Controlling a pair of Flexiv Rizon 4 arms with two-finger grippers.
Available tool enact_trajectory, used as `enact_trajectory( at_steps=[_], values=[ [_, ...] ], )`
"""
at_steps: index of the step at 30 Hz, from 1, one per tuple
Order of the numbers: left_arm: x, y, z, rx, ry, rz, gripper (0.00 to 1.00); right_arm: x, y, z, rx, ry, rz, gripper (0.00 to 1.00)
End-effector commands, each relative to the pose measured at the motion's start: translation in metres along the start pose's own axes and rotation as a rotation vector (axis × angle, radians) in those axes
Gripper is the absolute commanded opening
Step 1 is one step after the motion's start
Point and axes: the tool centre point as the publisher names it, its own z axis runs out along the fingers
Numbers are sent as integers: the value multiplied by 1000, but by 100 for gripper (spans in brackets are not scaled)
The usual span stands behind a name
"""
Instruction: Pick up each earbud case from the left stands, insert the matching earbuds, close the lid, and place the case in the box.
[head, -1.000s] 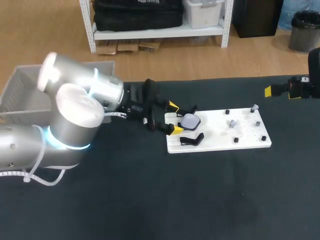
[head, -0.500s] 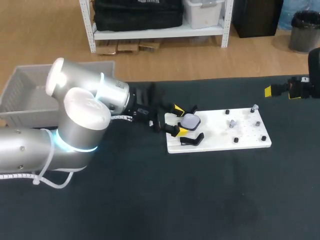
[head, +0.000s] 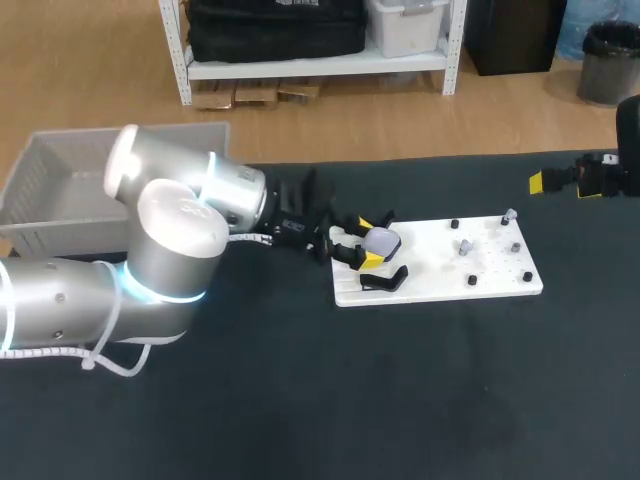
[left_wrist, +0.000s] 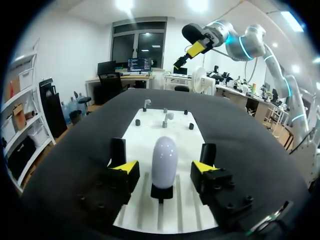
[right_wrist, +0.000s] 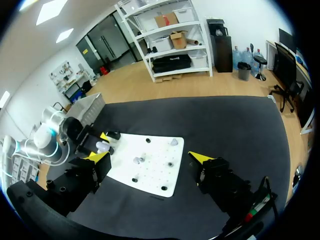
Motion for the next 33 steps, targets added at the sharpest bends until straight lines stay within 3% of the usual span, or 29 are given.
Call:
enact_trajectory(
  at_steps=[1,3,10,20,28,33],
  values=[
    [1,4,4,8,-7,2,56,0,-1,0,-5,1,-1,100],
    [1,4,4,9,-9,1,49,0,-1,0,-5,1,-1,100],
    [2,5,7,11,-15,-2,46,0,-1,0,-5,1,-1,100],
    [2,6,9,14,-25,-5,35,0,-1,0,-5,1,-1,100],
    [2,6,10,21,-31,-5,0,0,-1,0,-5,1,-1,100],
    [1,4,6,26,-41,-2,0,0,-1,0,-5,1,-1,100]
  ],
)
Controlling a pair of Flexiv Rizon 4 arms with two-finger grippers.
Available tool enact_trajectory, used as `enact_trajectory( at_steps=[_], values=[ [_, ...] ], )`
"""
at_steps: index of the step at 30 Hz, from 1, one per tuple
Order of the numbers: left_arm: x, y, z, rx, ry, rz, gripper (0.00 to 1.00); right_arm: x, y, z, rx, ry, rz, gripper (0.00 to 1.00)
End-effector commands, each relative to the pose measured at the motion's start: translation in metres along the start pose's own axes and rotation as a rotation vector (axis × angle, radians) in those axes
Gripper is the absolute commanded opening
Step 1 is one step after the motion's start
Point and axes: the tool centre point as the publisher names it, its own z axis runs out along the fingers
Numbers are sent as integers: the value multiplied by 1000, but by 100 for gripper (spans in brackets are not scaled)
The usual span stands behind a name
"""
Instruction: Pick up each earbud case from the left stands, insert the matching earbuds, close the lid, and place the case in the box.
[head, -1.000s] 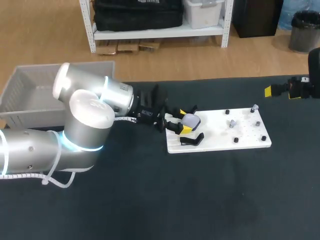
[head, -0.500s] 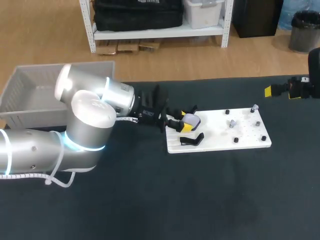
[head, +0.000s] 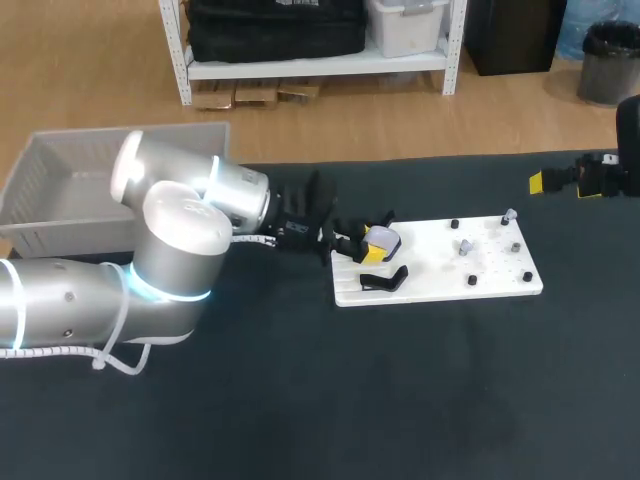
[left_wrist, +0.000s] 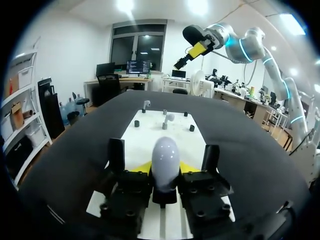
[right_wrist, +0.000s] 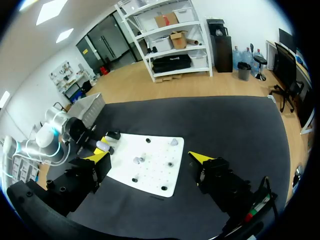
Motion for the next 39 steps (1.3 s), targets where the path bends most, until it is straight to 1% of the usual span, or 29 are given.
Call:
enact_trajectory(
  at_steps=[1,6,10,14,18,19,20,22,25,26,28,30,32,34,39],
  values=[
    [-1,1,-4,6,-16,9,0,0,-1,0,-5,1,-1,100],
    [-15,-1,-17,-17,-30,41,0,0,-1,0,-5,1,-1,100],
    [-27,-1,-29,-10,-50,47,0,0,-1,0,-5,1,-1,100],
    [-39,-3,-39,-11,-43,70,0,0,-1,0,-5,1,-1,100],
    [-50,-4,-43,-22,-44,86,0,0,-1,0,-5,1,-1,100],
    [-53,-4,-43,-24,-46,89,0,2,4,6,9,40,-20,100],
    [-56,-3,-42,-28,-45,91,0,5,12,12,7,61,-36,100],
    [-62,0,-38,-36,-40,95,0,11,31,21,-21,75,-34,100],
    [-71,3,-33,-48,-29,108,0,18,53,31,-12,97,-51,100],
    [-74,4,-32,-54,-17,115,0,20,62,34,-23,108,-65,100],
    [-79,5,-28,-52,-20,118,0,24,74,40,-25,117,-73,100],
    [-85,6,-25,-55,-19,125,0,27,83,47,-19,129,-83,100],
    [-89,5,-22,-60,-15,137,0,29,94,53,-38,141,-102,100],
    [-93,2,-19,-62,-17,146,0,30,103,58,-34,154,-116,100],
    [-97,-3,-13,-58,-6,174,0,31,115,69,-64,177,-124,100]
  ],
)
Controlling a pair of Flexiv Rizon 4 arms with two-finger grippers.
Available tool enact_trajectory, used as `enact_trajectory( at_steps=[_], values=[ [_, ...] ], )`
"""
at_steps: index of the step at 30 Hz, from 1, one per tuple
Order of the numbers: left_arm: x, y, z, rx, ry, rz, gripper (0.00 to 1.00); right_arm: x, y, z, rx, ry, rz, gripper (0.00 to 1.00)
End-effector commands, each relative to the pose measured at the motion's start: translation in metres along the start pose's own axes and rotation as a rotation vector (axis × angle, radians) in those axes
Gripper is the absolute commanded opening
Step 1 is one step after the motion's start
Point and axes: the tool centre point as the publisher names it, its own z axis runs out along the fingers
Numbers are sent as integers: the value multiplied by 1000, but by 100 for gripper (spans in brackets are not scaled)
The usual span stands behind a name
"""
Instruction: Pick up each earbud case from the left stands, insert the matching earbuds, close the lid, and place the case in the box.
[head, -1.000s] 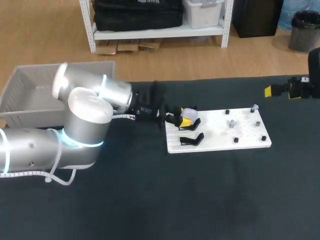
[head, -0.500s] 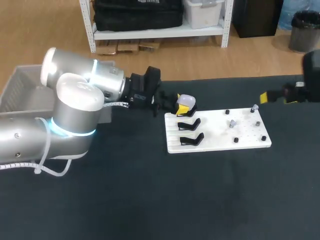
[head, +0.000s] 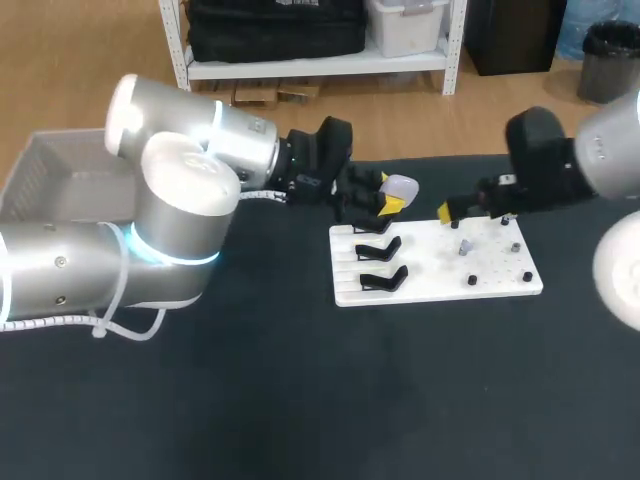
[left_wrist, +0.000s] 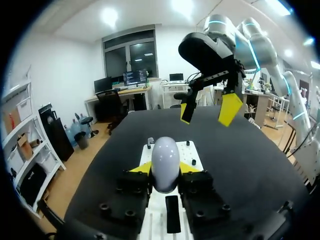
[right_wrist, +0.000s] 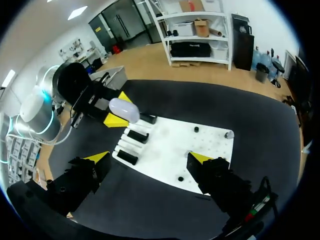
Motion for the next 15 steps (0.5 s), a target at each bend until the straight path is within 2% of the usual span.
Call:
enact_trajectory(
  at_steps=[1,15],
  values=[
    [-3,-2,7,3,10,12,0,-5,7,13,-11,17,-3,100],
    [-7,-20,4,9,7,40,0,-9,2,19,9,39,11,100]
  ],
)
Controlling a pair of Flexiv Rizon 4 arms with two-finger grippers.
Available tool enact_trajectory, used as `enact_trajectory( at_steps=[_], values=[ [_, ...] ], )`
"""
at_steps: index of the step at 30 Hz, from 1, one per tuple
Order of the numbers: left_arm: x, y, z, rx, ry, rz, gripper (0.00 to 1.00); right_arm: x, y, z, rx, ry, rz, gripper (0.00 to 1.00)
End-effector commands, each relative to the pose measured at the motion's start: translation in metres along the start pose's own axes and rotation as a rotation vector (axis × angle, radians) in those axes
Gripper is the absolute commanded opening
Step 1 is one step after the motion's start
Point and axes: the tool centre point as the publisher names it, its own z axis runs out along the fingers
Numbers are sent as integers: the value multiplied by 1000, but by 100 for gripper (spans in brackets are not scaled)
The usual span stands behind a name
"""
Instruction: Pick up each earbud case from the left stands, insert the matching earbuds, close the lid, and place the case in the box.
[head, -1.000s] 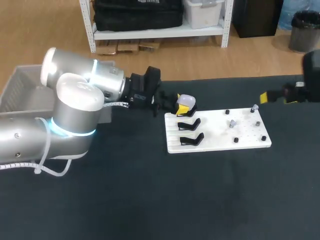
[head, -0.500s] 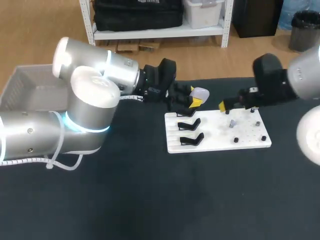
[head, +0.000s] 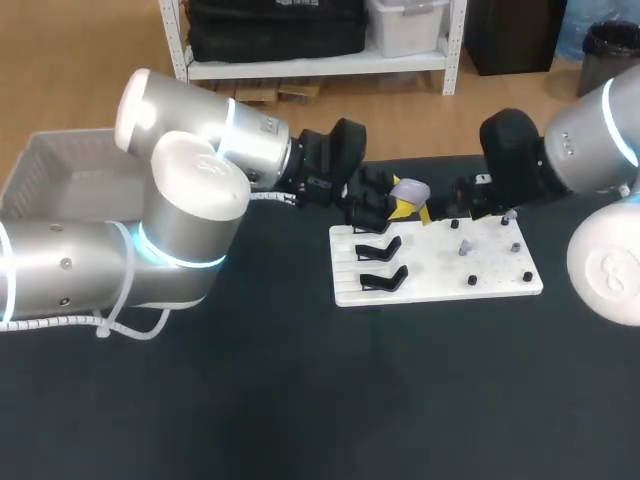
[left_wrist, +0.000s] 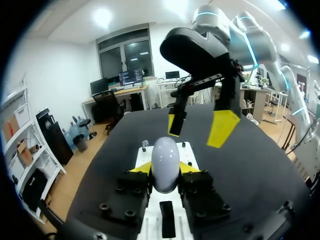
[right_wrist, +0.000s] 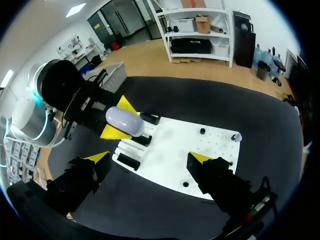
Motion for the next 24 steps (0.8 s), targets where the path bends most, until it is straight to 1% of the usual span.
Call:
enact_trajectory(
  at_steps=[1,6,10,24],
  values=[
    [1,-10,-2,-4,-8,3,0,-4,-2,0,5,6,3,100],
    [5,-14,-1,8,-13,-8,0,-7,-4,0,15,9,7,100],
    [3,-17,-1,10,-16,-4,0,-8,-6,1,19,12,12,100],
    [-2,-17,-2,10,-31,10,0,-10,-1,6,7,22,8,100]
  ],
)
